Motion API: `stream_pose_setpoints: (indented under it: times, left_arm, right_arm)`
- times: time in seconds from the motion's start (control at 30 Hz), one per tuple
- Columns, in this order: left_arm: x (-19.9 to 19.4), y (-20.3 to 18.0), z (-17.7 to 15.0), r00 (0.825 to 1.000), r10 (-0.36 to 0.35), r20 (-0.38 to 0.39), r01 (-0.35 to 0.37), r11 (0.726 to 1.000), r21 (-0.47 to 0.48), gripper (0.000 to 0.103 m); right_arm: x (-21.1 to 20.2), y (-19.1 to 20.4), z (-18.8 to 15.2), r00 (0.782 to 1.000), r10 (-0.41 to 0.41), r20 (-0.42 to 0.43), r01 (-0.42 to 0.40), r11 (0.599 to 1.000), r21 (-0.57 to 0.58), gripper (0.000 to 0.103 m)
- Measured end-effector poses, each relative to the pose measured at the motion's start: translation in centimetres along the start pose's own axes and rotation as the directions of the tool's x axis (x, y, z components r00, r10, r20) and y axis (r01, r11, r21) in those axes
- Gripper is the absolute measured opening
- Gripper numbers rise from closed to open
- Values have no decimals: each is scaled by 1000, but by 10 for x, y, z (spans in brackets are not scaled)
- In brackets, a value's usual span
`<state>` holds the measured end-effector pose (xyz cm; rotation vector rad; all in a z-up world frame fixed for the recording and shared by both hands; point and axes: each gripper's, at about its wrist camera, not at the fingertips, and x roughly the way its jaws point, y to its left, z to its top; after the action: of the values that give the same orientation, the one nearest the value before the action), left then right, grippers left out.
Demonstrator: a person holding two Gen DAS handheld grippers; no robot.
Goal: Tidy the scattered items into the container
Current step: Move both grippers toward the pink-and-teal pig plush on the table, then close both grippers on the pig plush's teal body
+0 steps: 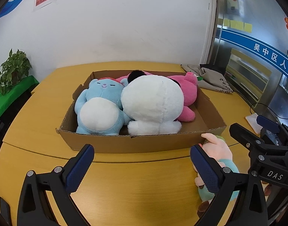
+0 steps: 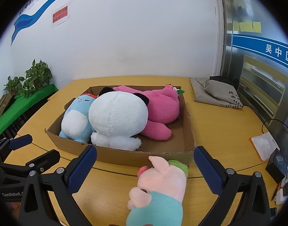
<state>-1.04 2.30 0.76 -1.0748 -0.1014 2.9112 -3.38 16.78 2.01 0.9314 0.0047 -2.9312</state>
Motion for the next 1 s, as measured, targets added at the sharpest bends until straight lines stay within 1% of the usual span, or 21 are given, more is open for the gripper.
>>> stream_pose_setpoints:
  times: [0.2,0.3,0.47,0.6,0.67,0.73,0.8,0.83,0.93,1.0]
  left_arm:
    - [8,5,-11,999,-38,-23,38,999,-7,103]
    - [11,14,-16,998,-51,-39,50,999,-23,103]
    - [18,26,-20,993,-95,-76,90,994,-60,103]
    - [25,21,-17,986,-143,-90,137,988,-69,103]
    - [31,13,-14,980,-170,-105,164,984,-65,103]
    - [38,1,-10,974,-195,-119,190,981,-51,103]
    - [47,-16,-5,963,-228,-143,226,974,-31,103]
    - [53,-25,-3,958,-242,-153,241,970,-24,103]
    - [72,-55,4,938,-282,-201,287,958,-5,103]
    - [86,-76,6,925,-294,-242,312,949,37,103]
  right_arm:
    - [5,-10,-7,998,-57,-33,57,998,1,103]
    - [6,-6,-11,996,-72,-49,72,997,9,103]
    - [7,2,-18,996,-59,-71,60,998,13,103]
    - [6,-17,-36,993,-31,-112,37,998,57,103]
    - [7,-31,-50,988,-11,-152,25,995,92,103]
    - [8,-43,-66,979,32,-202,-6,992,130,103]
    - [11,-45,-81,965,92,-244,-53,985,163,103]
    - [14,-44,-87,958,108,-264,-64,983,172,103]
    - [33,-41,-101,941,108,-322,-53,983,174,103]
    - [43,-42,-107,929,161,-332,-93,973,213,101]
